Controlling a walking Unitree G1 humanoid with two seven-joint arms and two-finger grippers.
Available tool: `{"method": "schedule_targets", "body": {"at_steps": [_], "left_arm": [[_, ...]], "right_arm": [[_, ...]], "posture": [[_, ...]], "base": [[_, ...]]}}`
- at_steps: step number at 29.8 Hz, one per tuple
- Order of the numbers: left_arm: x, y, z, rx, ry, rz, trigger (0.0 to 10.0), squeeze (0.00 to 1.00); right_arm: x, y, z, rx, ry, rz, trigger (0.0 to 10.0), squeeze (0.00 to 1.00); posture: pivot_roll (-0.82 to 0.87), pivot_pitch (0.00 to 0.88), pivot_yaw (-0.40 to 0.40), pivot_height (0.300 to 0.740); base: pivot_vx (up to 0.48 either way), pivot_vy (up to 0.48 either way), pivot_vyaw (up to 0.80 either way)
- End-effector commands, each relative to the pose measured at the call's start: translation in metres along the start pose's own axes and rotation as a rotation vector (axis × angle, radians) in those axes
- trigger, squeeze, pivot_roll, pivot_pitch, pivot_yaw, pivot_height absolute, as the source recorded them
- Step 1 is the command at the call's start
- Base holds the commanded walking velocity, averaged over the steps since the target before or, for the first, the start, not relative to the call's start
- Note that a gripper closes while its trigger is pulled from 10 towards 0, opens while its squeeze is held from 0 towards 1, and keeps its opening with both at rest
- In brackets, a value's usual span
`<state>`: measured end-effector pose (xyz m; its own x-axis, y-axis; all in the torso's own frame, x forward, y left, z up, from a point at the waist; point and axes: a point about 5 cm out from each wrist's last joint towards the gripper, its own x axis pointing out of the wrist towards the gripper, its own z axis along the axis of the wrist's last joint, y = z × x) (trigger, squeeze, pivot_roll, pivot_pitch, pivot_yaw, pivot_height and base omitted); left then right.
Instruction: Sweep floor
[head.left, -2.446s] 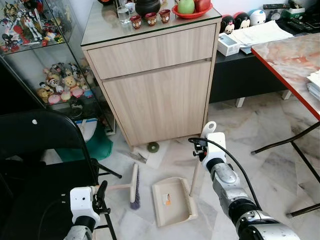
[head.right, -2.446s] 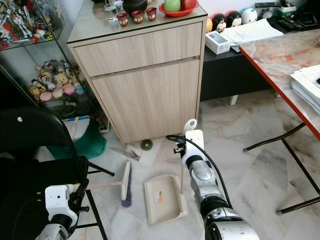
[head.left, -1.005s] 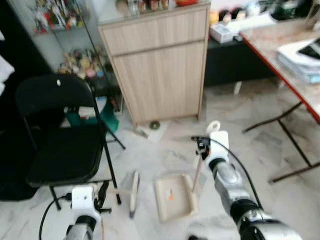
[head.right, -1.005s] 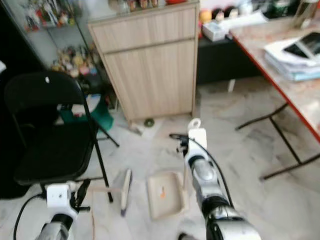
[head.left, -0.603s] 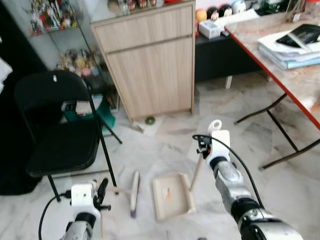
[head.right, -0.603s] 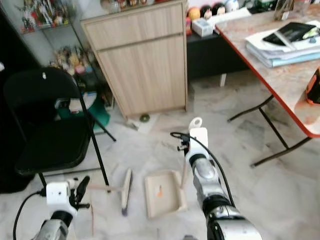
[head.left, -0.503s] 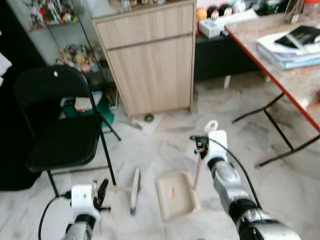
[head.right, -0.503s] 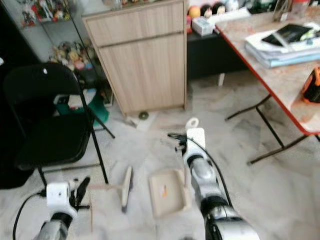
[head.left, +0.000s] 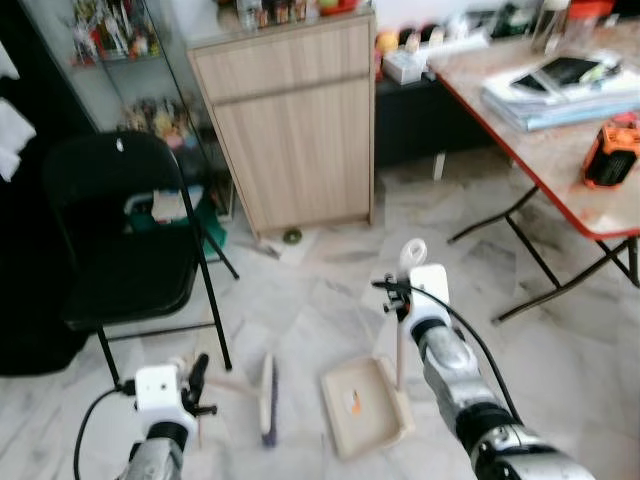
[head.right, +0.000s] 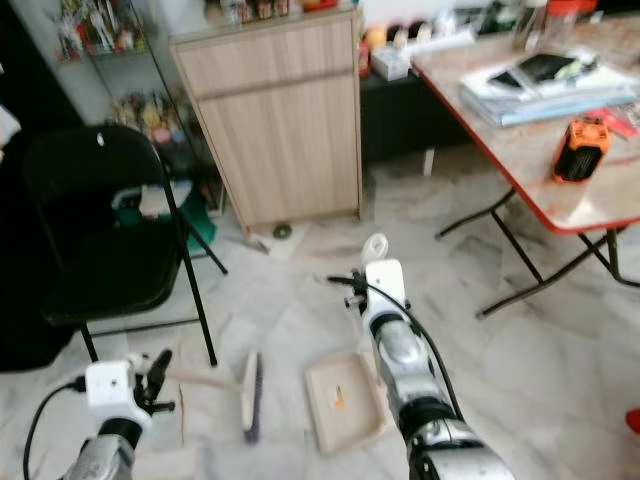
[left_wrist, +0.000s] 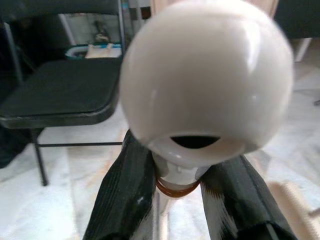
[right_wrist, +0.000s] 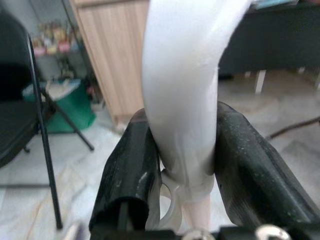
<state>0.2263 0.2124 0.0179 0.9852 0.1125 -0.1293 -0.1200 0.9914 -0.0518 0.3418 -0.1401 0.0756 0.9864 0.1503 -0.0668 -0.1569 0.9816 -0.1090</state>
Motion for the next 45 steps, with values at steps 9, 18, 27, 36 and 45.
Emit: {"method": "schedule_targets", "body": {"at_steps": [9,18,27,36,45], "left_arm": [[0.012,0.018,0.035,0.013,-0.14,0.073,10.0,0.0],[0.022,0.024,0.07,0.045,-0.26,0.089,10.0,0.0],[0.024,0.015,0.078,0.03,-0.292,0.086,10.0,0.0],[0.005,0.028,0.072,0.022,-0.28,0.162,10.0,0.0],[-0.005,0.017,0.071,0.011,-0.278,0.163,10.0,0.0]], "right_arm": [[-0.006,-0.001,0.06,-0.053,-0.308,-0.021,10.0,0.0],[-0.034,-0.005,0.081,-0.076,-0.362,-0.091,10.0,0.0],[-0.038,-0.01,0.079,-0.054,-0.32,-0.11,10.0,0.0],[-0.035,-0.011,0.068,-0.004,-0.231,-0.093,10.0,0.0],[-0.046,-0.014,0.053,-0.004,-0.157,-0.076,10.0,0.0]], "posture": [[-0.29,0.0,0.209,0.74],[-0.35,0.0,0.253,0.74],[-0.34,0.0,0.222,0.74],[-0.31,0.0,0.204,0.74],[-0.29,0.0,0.168,0.74]], "base": [[0.0,0.0,0.0],[0.0,0.0,0.0],[0.0,0.0,0.0],[0.0,0.0,0.0],[0.0,0.0,0.0]]}}
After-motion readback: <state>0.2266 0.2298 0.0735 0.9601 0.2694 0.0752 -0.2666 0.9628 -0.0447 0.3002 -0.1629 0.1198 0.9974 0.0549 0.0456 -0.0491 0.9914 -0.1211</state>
